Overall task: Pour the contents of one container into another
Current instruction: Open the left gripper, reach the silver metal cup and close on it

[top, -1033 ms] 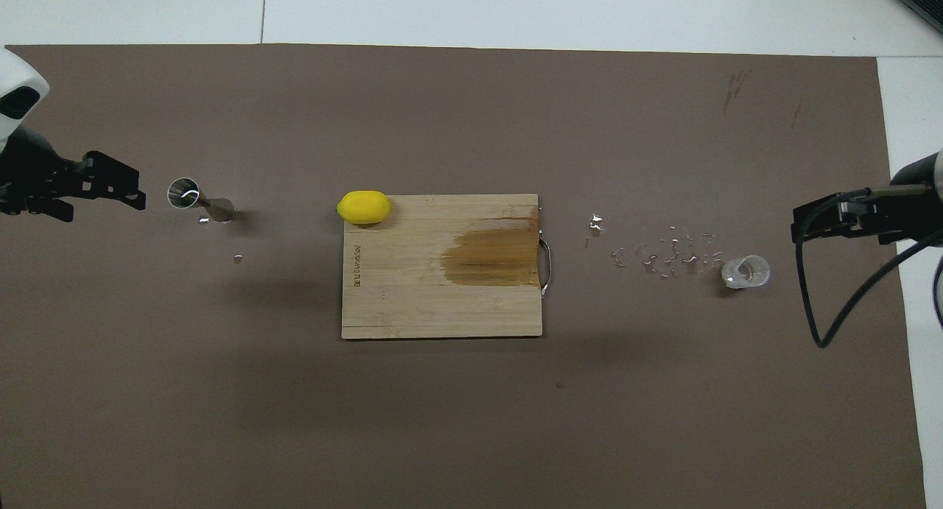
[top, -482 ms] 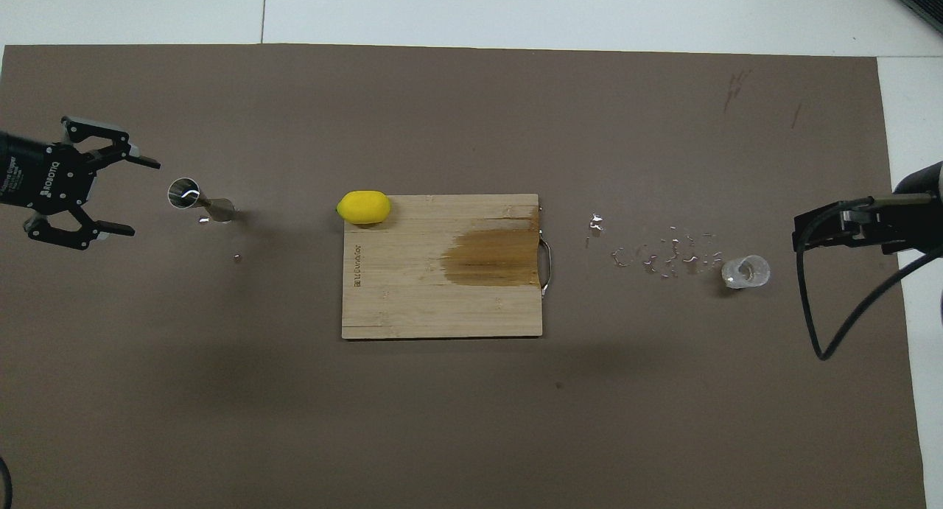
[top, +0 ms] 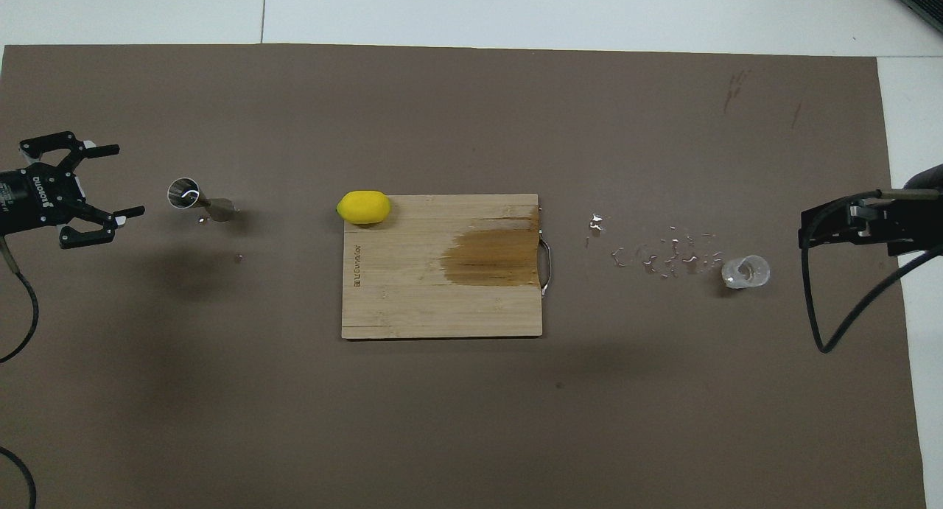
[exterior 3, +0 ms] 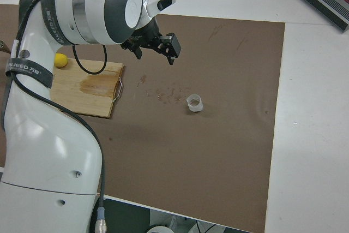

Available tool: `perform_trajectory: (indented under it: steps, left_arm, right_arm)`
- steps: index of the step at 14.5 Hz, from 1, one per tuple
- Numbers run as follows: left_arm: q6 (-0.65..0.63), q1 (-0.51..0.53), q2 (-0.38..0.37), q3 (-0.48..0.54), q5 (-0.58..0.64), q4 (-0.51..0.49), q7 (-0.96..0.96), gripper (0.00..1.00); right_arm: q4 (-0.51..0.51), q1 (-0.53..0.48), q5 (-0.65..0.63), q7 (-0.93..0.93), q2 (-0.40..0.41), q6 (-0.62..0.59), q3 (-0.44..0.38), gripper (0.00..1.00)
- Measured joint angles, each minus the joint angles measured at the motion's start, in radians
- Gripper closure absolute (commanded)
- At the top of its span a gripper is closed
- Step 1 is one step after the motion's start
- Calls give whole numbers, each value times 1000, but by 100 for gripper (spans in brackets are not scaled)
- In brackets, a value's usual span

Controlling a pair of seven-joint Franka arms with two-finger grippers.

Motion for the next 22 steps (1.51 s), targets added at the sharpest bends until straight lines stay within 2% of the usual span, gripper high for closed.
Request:
perform_trajectory:
  steps: [2, 4, 17, 22]
  left_arm:
    - [13, 0, 0, -4, -77, -63, -13, 0]
    - [13, -4, -2, -14, -105, -90, -43, 0]
    - [95, -52, 8, -25, -189, -110, -109, 0]
    - [107, -52, 14, -25, -193, -115, -109, 4]
  right_arm:
    - [0, -2, 0, 41, 0, 10, -1, 0]
    - [-1, -3, 1, 101, 0, 11, -1, 0]
    - [-6, -5, 18, 270, 0, 11, -1, 0]
    - [-6, -10, 19, 274, 0, 11, -3, 0]
